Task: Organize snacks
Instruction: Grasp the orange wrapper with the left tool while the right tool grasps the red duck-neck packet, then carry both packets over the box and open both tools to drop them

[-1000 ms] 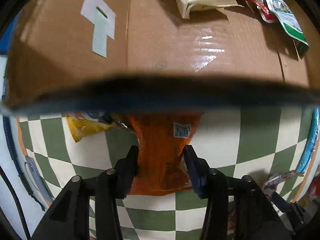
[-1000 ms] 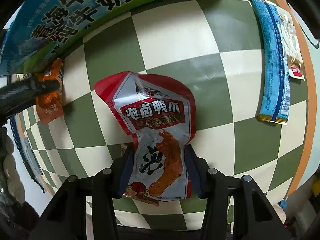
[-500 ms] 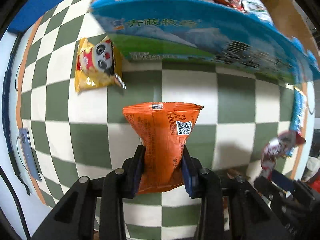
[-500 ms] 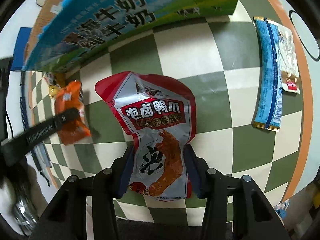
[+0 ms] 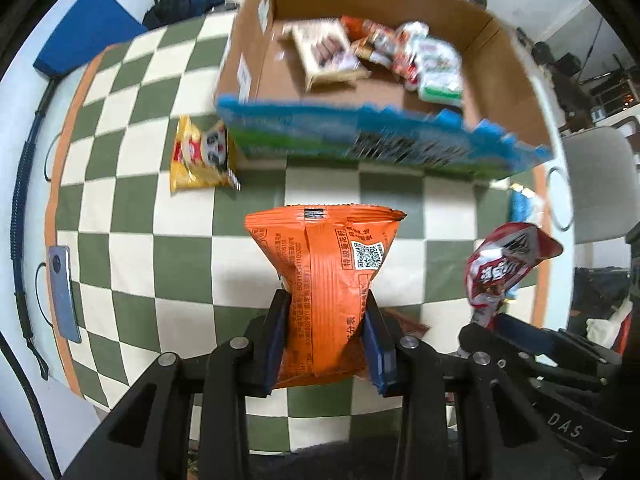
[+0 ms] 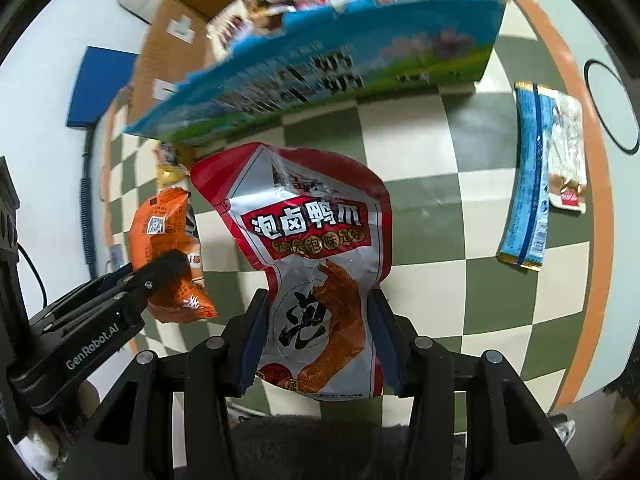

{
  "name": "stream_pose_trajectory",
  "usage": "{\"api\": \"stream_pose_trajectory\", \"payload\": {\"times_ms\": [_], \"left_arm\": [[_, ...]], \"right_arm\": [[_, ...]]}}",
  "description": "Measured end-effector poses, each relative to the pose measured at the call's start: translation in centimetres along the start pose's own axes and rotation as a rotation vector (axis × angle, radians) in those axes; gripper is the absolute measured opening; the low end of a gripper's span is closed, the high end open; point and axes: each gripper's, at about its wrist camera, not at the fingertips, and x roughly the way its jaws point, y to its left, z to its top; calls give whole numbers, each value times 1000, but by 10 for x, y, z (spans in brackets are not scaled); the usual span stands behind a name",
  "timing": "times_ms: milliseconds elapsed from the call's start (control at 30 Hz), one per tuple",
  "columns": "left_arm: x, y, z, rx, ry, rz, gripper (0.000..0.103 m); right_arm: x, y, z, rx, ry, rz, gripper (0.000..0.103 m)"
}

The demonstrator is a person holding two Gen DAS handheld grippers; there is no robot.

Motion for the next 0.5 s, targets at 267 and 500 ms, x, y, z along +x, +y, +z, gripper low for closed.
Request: {"api": "stream_pose_trajectory", "payload": {"times_ms": [267,500], "left_arm": [[-44,-15,41,23,-72,-74,32],[-50,-27,120,67,-41,-35,32]], "right_arm": [[-69,15,15,-40,-82,66,51],[-105,48,75,-80,-152,77,52]]}}
